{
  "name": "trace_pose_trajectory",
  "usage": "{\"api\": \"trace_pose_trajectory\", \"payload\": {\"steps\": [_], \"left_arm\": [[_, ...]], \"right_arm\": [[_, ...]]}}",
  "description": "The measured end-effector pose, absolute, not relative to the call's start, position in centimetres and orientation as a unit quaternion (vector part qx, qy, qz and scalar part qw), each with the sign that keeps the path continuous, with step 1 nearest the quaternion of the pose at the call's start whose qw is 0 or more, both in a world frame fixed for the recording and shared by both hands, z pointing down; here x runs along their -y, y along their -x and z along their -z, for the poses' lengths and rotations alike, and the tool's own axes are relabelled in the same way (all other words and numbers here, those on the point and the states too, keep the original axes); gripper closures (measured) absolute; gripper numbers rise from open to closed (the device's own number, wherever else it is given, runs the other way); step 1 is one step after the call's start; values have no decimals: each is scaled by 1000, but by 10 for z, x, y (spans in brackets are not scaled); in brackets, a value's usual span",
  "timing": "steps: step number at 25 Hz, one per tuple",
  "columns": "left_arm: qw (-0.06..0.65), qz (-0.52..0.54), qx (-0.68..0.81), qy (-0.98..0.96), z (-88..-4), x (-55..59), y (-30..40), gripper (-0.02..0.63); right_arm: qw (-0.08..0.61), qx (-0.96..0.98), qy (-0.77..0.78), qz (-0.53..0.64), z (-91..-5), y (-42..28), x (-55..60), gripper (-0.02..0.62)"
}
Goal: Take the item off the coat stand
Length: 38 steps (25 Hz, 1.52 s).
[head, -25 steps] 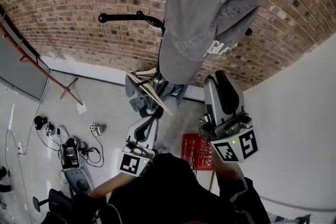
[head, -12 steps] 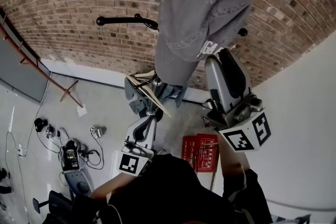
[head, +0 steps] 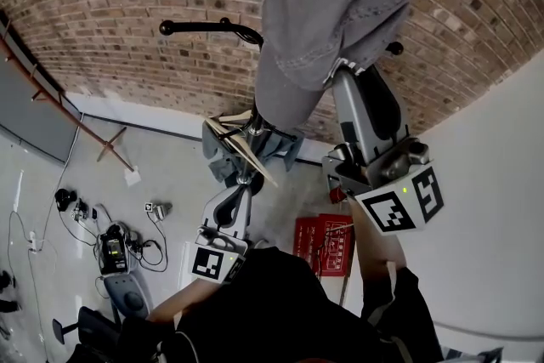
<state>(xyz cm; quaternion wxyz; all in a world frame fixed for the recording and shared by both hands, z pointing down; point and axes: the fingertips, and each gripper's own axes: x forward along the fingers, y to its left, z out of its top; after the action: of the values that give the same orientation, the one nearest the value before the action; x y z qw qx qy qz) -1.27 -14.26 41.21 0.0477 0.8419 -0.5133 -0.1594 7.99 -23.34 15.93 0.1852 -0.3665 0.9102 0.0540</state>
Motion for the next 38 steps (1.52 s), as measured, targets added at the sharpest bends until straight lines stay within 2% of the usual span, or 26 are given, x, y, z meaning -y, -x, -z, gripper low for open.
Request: {"api": "trace_pose_trajectory", "payload": {"steps": [6,9,13,20,38], "left_arm": [[-33,108,498,-860,-412,126,-5,588],[-27,109,494,-862,-412,124,-7,588],[-14,105,502,-858,-418,122,0,588],[-7,120,491,-863,-417,116,0,588],[4,119,492,-862,-420,102,1,588]], "right_arm": [[187,-908,372,-42,-163,-81,244,472],[192,-909,367,-39,-161,-78,244,525],[206,-904,370,-51,-155,-83,239,548],[252,-883,381,-107,-126,-96,217,557],[299,-860,389,-145,-106,-112,190,560]]}}
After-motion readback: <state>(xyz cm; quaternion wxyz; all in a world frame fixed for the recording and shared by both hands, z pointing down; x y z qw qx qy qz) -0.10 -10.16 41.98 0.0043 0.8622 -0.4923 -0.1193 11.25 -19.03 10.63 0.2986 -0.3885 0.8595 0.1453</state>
